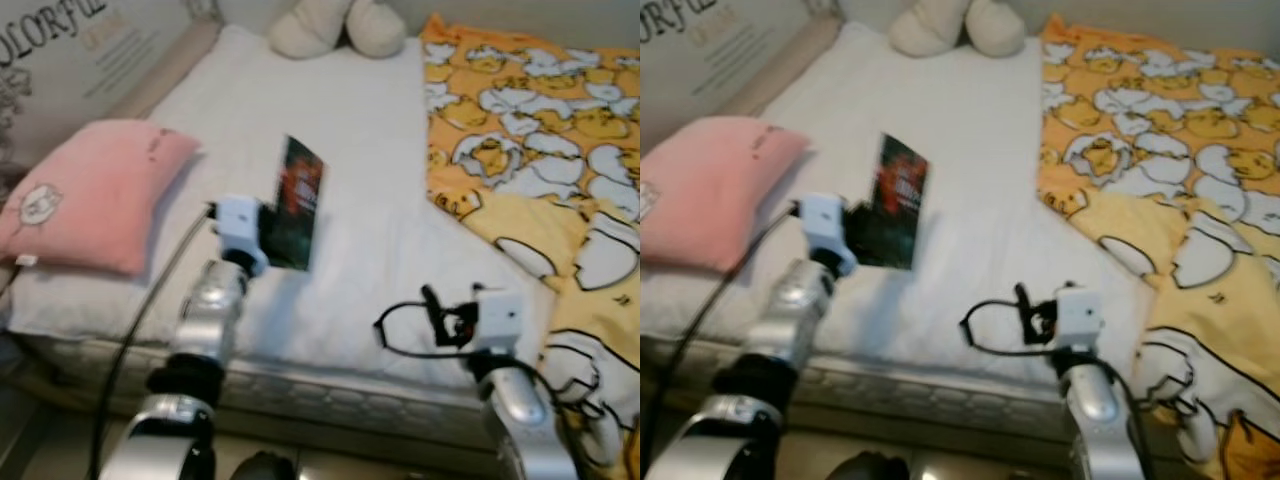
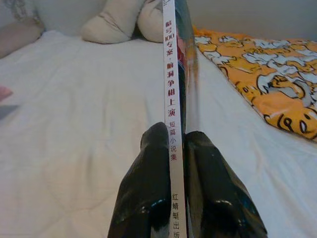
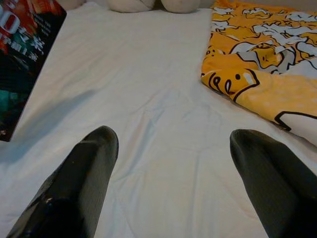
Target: Clean up the room
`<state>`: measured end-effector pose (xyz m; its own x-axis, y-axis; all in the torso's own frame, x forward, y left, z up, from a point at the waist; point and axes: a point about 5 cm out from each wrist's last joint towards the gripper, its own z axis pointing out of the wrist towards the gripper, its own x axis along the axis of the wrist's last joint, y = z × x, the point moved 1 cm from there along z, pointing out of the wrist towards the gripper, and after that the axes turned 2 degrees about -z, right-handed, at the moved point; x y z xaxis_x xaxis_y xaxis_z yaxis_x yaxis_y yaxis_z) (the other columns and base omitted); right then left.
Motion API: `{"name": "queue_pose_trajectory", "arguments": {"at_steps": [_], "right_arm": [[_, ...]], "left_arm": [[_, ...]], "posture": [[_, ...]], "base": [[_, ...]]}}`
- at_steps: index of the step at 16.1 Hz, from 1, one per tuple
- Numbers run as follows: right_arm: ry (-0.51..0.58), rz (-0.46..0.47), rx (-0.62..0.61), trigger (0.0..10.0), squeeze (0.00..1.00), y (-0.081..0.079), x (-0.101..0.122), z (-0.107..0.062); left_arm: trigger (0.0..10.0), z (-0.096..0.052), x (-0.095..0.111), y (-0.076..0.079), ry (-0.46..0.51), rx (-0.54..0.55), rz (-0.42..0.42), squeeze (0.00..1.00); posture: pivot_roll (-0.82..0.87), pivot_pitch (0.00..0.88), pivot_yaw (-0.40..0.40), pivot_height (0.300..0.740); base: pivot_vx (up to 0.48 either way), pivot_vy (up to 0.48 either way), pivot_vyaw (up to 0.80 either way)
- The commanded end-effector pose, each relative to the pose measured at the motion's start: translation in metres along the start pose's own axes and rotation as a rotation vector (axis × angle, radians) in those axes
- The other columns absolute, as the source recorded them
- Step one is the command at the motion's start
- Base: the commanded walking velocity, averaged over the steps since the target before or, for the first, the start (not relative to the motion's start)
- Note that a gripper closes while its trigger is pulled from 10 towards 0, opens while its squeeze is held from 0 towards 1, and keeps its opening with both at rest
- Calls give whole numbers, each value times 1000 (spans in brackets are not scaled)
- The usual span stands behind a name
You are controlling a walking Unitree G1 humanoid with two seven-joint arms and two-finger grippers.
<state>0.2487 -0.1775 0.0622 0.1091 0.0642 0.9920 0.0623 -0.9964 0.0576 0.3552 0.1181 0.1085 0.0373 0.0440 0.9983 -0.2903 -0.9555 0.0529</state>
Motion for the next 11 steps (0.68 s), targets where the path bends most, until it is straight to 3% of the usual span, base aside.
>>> {"name": "queue_pose_trajectory", "arguments": {"at_steps": [1,5,10,11], "right_arm": [[9,8,2,10000,0,-2,0,2],[6,3,-13,10000,0,-1,-5,-2],[7,26,-30,10000,0,2,-8,-6],[7,26,-28,10000,0,1,-8,-6]], "left_arm": [[10000,3,15,-6,54,13,41,0],[10000,10,20,-5,47,-4,47,0],[10000,13,17,0,28,-21,38,0],[10000,15,16,4,21,-38,66,0]], "posture": [[-36,0,58,740],[-47,0,62,740],[-61,0,65,740],[-61,0,65,740]], "base": [[0,480,450],[0,480,516],[0,480,0],[0,480,0]]}}
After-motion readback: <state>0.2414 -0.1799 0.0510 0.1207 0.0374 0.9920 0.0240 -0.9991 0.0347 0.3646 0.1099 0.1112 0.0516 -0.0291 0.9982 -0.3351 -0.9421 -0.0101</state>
